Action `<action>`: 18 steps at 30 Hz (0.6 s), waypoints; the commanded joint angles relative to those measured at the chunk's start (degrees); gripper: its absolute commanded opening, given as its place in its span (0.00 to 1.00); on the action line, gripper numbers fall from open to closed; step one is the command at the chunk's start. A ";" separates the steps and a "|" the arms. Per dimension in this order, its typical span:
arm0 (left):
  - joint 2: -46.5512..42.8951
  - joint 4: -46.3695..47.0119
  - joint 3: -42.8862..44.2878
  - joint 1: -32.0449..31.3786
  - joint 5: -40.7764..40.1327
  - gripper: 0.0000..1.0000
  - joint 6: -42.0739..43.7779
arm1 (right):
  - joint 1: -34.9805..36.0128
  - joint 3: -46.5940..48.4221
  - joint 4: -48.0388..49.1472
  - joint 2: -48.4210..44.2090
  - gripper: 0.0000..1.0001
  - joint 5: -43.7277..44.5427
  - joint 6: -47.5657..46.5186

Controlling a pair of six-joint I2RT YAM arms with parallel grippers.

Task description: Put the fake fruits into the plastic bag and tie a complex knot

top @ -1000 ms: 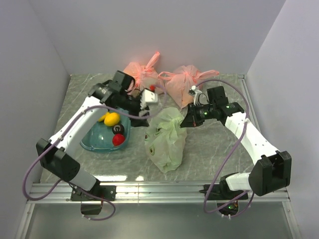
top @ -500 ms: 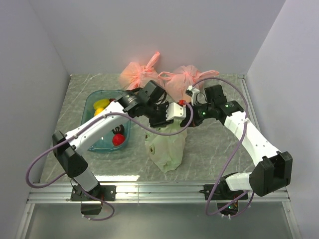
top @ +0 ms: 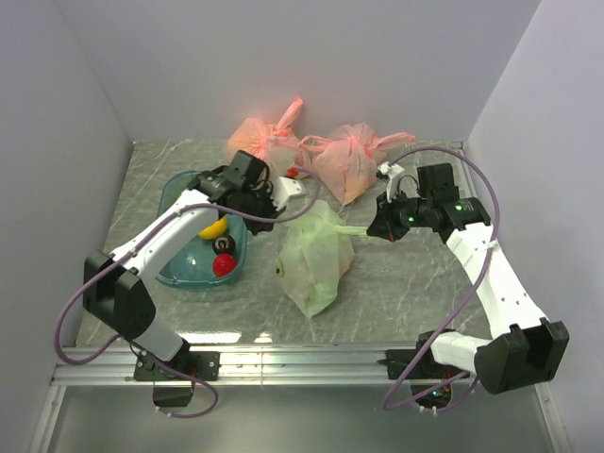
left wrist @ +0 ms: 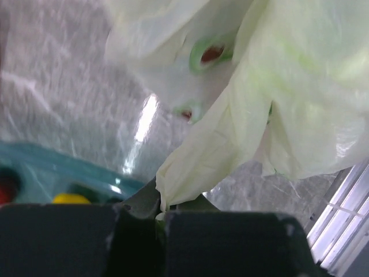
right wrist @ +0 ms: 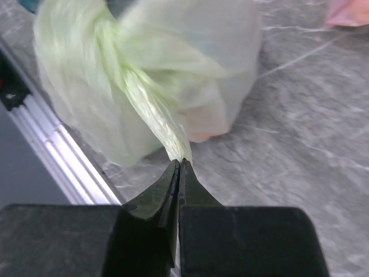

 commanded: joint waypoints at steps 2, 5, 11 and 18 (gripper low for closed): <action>-6.54 1.35 -4.00 6.46 -1.87 0.00 -3.23 | -4.27 -1.73 -3.54 -3.90 0.00 9.45 -8.69; -7.77 2.92 -8.39 8.40 -2.05 0.00 -2.08 | -6.30 -6.04 -3.19 -4.52 0.00 13.31 -12.47; -6.11 7.76 -15.78 13.32 0.67 0.00 0.55 | -10.16 -15.27 2.17 -5.14 0.00 17.63 -16.61; -2.60 11.81 -18.78 14.56 0.94 0.00 2.66 | -15.26 -18.09 3.85 -4.35 0.00 19.48 -20.92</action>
